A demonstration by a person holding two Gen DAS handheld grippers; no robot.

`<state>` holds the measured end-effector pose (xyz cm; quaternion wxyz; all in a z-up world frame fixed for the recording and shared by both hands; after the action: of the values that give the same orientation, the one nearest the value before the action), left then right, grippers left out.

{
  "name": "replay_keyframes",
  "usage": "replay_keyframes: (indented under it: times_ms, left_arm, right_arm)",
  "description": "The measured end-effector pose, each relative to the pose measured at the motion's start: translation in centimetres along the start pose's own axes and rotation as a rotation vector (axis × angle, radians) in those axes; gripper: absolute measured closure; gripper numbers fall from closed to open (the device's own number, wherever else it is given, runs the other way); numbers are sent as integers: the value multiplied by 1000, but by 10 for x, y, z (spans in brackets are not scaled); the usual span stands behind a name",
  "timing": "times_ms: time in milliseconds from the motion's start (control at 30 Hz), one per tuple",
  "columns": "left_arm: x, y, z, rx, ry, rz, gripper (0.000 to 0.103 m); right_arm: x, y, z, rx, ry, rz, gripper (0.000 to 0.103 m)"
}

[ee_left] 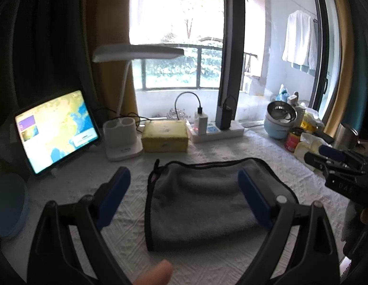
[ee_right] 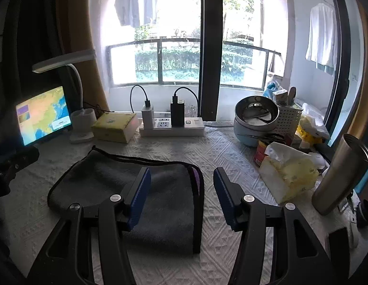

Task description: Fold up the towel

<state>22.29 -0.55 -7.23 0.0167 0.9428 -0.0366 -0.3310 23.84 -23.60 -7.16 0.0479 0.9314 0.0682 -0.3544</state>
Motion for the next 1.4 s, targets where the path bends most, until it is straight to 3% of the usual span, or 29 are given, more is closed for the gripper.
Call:
replay_keyframes:
  times_ms: [200,400,600,1033,1400]
  left_arm:
    - [-25,2,13,-28,16,48,10]
    - [-37,0,30,-44,-7,39,10]
    - [-53,-4,44,-3,26,18,10]
    - [-111,-8,51,-20,171,-1,10]
    - [-165,1,48,-24,315,9,10]
  right_arm:
    - [-19,0,11,24,24,-11,45]
    - [-36,-3,23,10,32,-2,45]
    - [-58,-9,33,-12,46,6,45]
    - [-111,-21,44,-55,112,22,45]
    - [-170,-21,37,-50,257,31,44]
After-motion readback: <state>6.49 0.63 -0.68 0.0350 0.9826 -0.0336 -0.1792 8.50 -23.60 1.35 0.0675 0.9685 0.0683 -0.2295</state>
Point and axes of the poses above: each gripper's, at about its wrist camera, not at the fingertips, and x roughly the way its jaws point, y to its right, z to its underside, the point moved 1 cm from there along x, roughly the way its jaws point, and after that the axes turned 10 degrees about -y, right-handed, at the moved point
